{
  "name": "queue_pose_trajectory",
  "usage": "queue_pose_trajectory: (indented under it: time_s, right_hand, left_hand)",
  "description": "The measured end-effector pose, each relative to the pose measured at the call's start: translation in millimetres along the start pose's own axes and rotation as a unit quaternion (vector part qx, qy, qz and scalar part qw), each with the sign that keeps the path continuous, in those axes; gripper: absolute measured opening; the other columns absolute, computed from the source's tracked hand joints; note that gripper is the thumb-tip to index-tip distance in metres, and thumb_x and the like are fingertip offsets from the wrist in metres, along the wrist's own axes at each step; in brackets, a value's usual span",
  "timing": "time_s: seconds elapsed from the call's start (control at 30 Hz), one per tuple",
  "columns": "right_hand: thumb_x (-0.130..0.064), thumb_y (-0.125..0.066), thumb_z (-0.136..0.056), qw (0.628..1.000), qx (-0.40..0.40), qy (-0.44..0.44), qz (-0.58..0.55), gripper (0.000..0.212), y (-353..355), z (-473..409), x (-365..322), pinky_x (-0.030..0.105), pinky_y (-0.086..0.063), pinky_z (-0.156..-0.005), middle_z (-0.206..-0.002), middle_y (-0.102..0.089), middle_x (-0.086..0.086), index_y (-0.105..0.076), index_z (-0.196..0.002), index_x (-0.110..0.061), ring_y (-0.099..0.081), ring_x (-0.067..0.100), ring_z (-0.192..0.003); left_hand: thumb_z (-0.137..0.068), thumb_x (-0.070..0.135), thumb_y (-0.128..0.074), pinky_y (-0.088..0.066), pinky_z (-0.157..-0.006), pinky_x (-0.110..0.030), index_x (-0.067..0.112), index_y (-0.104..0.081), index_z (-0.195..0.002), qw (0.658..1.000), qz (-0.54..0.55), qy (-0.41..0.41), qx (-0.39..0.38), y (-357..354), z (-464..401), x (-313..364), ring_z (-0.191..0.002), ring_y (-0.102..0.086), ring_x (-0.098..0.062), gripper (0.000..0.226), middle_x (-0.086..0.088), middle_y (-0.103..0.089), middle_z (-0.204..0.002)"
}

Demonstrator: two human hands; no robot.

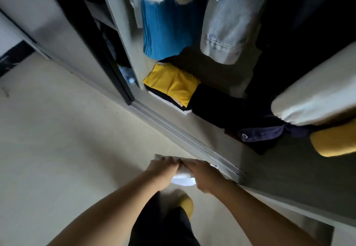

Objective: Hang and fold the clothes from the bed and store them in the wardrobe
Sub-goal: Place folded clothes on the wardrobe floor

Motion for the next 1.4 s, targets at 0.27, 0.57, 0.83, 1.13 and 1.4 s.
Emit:
queue_pose_trajectory:
  time_s: [0.27,0.57,0.83,1.13,1.4]
  right_hand:
    - [0.000,-0.046,-0.088,0.976,0.205,-0.001,0.076,0.064,77,-140,111,0.027,-0.033,-0.107,-0.146,-0.048,0.005,-0.039,-0.147,-0.021,-0.047,0.024,-0.131]
    - [-0.007,-0.047,-0.093,0.931,0.300,-0.184,0.094,0.075,85,-262,213,0.058,-0.026,-0.112,-0.162,-0.005,0.012,-0.011,-0.155,-0.030,-0.002,0.038,-0.149]
    - [-0.032,-0.050,-0.098,0.958,0.175,-0.196,0.114,0.084,47,-316,254,0.064,-0.015,-0.113,-0.158,0.030,0.006,0.015,-0.150,-0.040,0.024,0.038,-0.144]
    - [-0.031,-0.041,-0.101,0.965,0.123,-0.149,0.179,0.071,57,-252,178,0.062,-0.008,-0.115,-0.163,0.007,0.011,0.006,-0.154,-0.030,0.011,0.033,-0.149]
    - [-0.022,-0.043,-0.096,0.982,0.138,-0.085,0.095,0.064,77,-157,39,0.043,-0.022,-0.117,-0.158,-0.020,0.010,-0.015,-0.154,-0.018,-0.017,0.027,-0.146]
  left_hand:
    - [-0.088,0.002,-0.050,-0.046,-0.091,-0.043,0.011,-0.036,-0.141,0.972,-0.127,-0.067,0.185,96,-187,-15,-0.122,-0.047,-0.040,0.056,-0.014,-0.048,-0.134]
    - [-0.101,0.015,-0.033,-0.008,-0.117,-0.057,0.026,0.005,-0.154,0.951,-0.120,-0.060,0.277,111,-375,-23,-0.149,0.007,-0.030,0.066,-0.010,0.007,-0.162]
    - [-0.098,0.010,-0.040,-0.001,-0.121,-0.047,0.035,0.017,-0.150,0.981,-0.034,-0.025,0.190,59,-436,-51,-0.148,0.015,-0.023,0.081,-0.002,0.021,-0.160]
    - [-0.098,0.008,-0.039,-0.008,-0.119,-0.050,0.023,0.005,-0.154,0.982,-0.031,-0.017,0.184,71,-310,-82,-0.149,0.010,-0.025,0.073,-0.010,0.012,-0.162]
    - [-0.098,0.016,-0.045,-0.038,-0.099,-0.042,0.012,-0.034,-0.143,0.991,-0.029,0.015,0.133,101,-138,-100,-0.131,-0.040,-0.030,0.047,-0.014,-0.042,-0.141]
Point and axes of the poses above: each hand's wrist, its own z-axis away from the middle knuckle, its own y-axis out of the back of the hand, x = y × z, the point moved 4 cm from there along -z, towards the middle knuckle
